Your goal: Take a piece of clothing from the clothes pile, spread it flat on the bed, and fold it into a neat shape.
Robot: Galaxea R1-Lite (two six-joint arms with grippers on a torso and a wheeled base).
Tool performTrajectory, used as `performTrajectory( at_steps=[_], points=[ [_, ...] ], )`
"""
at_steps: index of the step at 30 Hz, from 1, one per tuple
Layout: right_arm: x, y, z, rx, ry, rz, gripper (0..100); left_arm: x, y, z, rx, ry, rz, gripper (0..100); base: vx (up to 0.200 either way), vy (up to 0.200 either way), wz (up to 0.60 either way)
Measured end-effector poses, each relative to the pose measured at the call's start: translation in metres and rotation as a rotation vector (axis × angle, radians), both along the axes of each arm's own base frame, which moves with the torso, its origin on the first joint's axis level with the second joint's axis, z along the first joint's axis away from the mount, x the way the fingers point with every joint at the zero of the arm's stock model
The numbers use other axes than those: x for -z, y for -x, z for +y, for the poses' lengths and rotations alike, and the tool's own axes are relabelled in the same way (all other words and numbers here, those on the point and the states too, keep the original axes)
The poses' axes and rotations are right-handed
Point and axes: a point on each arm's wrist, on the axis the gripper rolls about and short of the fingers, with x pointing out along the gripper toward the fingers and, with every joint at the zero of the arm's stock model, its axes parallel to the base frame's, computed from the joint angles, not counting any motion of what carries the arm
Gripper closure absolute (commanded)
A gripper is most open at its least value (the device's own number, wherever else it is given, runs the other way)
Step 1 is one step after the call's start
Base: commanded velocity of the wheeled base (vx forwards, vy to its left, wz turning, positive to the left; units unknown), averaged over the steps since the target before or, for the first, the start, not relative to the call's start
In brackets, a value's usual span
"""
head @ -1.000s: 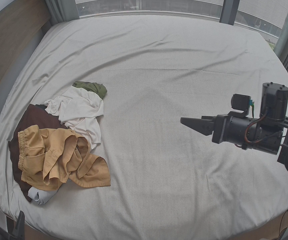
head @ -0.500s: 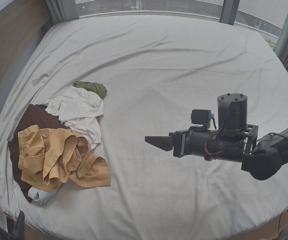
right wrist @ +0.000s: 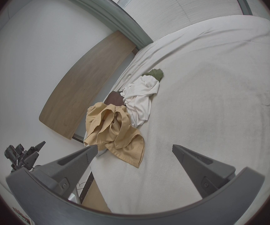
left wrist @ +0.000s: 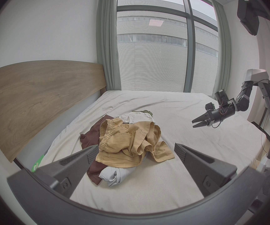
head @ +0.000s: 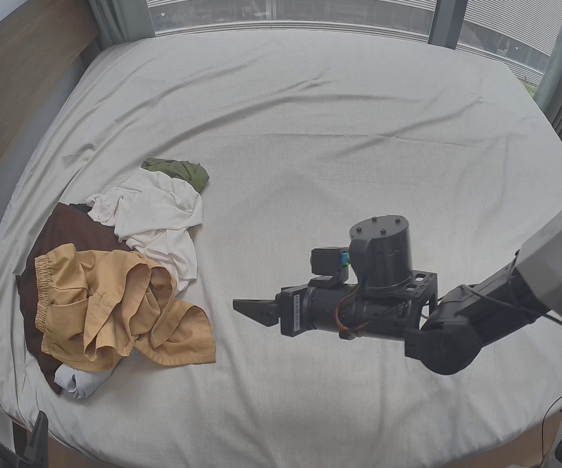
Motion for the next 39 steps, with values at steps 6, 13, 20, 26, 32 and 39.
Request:
performTrajectory(
  at_steps=[6,13,20,26,32,39],
  points=[
    [0.022,0.002,0.017,-0.03,0.021,0.036,0,0.0,0.0,0.0,0.0,0.003,0.0,0,0.0,0.0,0.0],
    [0.04,0.006,0.044,-0.055,-0.008,0.081,0,0.0,0.0,0.0,0.001,0.005,0.0,0,0.0,0.0,0.0],
    [0.063,0.006,0.062,-0.047,0.006,0.11,0,0.0,0.0,0.0,0.001,0.007,0.0,0,0.0,0.0,0.0],
    [0.077,0.008,0.071,-0.05,0.011,0.142,0,0.0,0.0,0.0,0.001,0.01,0.0,0,0.0,0.0,0.0],
    [0.092,0.007,0.082,-0.037,0.011,0.149,0,0.0,0.0,0.0,0.001,0.01,0.0,0,0.0,0.0,0.0],
    [0.103,0.004,0.092,-0.03,0.008,0.159,0,0.0,0.0,0.0,0.0,0.01,0.0,0,0.0,0.0,0.0]
  ],
)
